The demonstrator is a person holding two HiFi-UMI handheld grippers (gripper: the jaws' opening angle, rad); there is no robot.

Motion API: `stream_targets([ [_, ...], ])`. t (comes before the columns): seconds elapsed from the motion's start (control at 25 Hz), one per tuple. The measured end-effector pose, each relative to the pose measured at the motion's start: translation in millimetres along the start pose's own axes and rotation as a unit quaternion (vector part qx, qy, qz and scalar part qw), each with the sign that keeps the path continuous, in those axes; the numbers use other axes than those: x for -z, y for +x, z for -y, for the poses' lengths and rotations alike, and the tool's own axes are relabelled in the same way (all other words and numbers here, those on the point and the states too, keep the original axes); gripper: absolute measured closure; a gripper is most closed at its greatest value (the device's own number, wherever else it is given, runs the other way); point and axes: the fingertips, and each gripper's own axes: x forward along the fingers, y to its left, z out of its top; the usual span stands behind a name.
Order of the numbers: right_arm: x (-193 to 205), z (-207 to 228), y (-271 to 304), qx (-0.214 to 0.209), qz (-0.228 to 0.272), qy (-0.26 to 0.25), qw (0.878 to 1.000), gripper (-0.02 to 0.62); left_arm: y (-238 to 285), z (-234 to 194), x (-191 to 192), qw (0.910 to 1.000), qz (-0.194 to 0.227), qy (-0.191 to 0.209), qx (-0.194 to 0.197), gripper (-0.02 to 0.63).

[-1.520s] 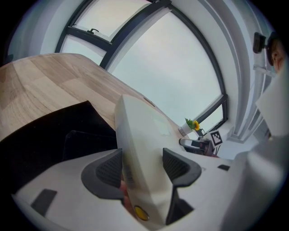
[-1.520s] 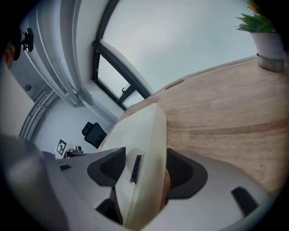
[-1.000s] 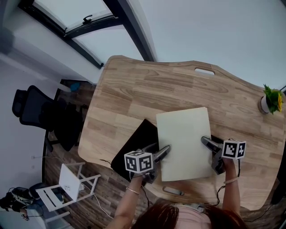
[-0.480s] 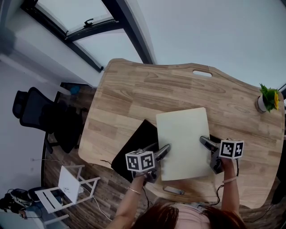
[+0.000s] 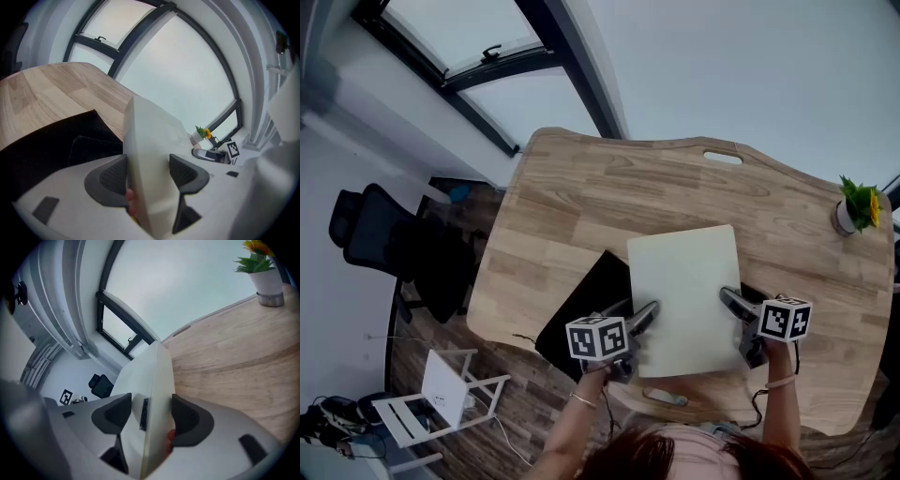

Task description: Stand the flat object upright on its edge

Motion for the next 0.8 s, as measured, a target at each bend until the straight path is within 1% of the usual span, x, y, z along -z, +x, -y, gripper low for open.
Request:
stream_targets([
  [0.32,-10.2,-16.0,-13.3,0.001,0.029,-0.019,0.999,0.331,-12.4,11.2,-12.0,0.9996,0.023,0.016,0.002,0.342],
  [0.8,-19.2,-38.7,-32.2,-0.005,0.060,-0.053,0.997,0.334,-32.6,28.9,-19.9,0.9977,0.060,0.030,0.008,0.342],
])
